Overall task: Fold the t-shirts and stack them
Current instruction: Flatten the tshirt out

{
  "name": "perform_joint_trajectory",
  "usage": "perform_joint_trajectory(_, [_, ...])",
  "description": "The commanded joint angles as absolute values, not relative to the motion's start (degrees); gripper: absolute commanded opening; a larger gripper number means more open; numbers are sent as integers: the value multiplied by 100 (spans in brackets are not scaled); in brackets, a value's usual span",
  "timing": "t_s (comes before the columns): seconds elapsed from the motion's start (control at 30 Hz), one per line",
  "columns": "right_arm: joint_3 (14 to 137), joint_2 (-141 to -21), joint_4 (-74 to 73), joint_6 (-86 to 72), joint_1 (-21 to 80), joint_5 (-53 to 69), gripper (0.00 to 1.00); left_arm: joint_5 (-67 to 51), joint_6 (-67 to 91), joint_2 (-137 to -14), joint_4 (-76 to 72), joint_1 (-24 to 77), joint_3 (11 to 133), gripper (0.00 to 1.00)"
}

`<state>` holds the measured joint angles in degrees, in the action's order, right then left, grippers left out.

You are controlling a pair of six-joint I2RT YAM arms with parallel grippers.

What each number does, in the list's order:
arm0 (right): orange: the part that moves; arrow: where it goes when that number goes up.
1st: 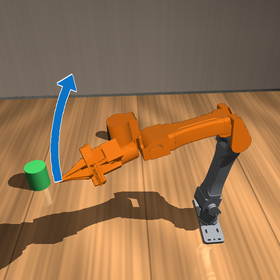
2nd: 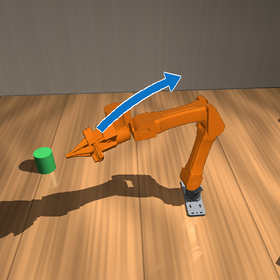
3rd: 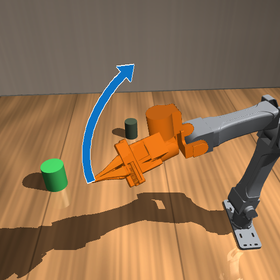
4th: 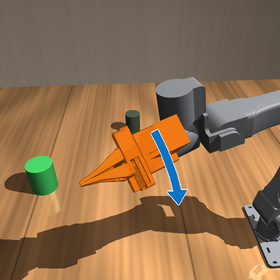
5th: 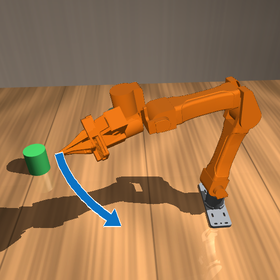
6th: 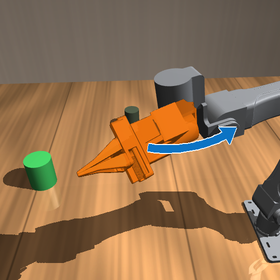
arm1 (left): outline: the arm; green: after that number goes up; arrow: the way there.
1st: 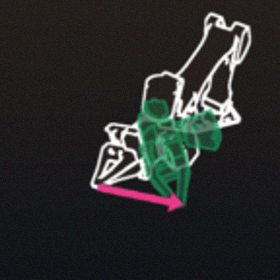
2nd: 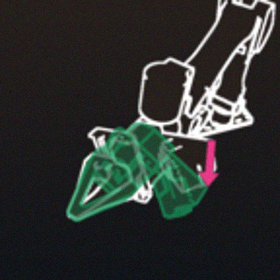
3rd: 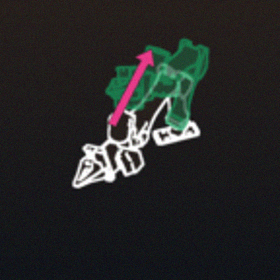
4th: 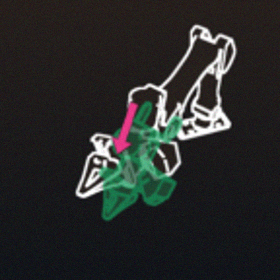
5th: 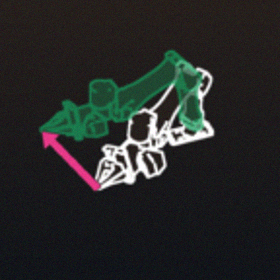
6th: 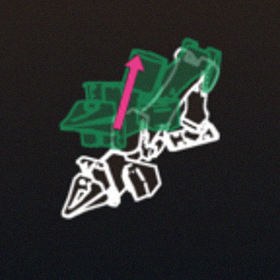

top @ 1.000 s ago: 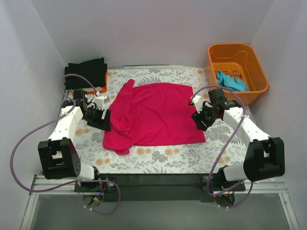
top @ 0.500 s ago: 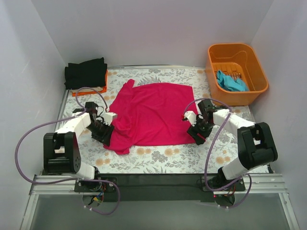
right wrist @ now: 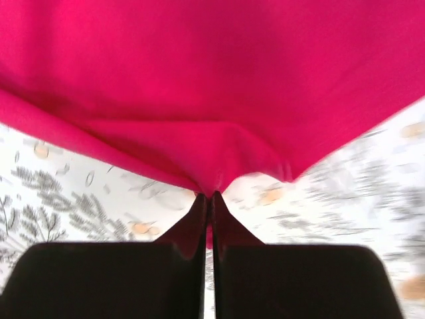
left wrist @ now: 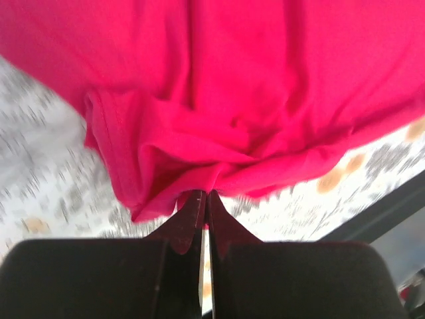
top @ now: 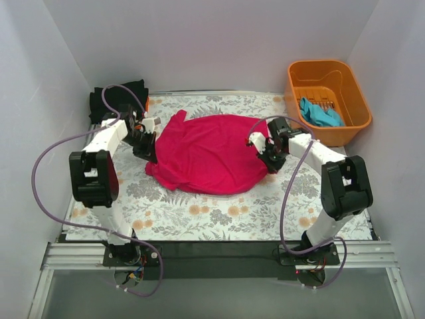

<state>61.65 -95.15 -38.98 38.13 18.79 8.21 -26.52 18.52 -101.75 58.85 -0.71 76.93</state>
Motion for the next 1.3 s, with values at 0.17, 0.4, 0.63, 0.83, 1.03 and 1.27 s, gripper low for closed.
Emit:
perform_joint_trajectory(0.17, [7453, -10555, -3718, 3604, 1872, 861, 1, -3119, 3007, -11347, 5555, -79, 8789, 32])
perform_joint_trajectory(0.4, [7041, -9952, -4234, 3761, 1872, 1028, 1, -2918, 2086, -10786, 6308, -105, 8263, 0])
perform_joint_trajectory(0.63, [6189, -8597, -5571, 4296, 1942, 1248, 1, -2155, 1372, -9274, 7760, -343, 7578, 0])
perform_joint_trajectory(0.83, [4977, -7709, -6318, 4955, 2320, 967, 1, -565, 873, -8096, 8007, -343, 6646, 0])
perform_joint_trajectory(1.03, [5568, -7900, -6486, 5291, 2364, 668, 14, 80, 176, -7961, 7989, -343, 5950, 7])
perform_joint_trajectory(1.27, [7713, -9112, -6276, 4844, 2189, 1142, 77, -1676, 685, -9856, 7559, -334, 8636, 53])
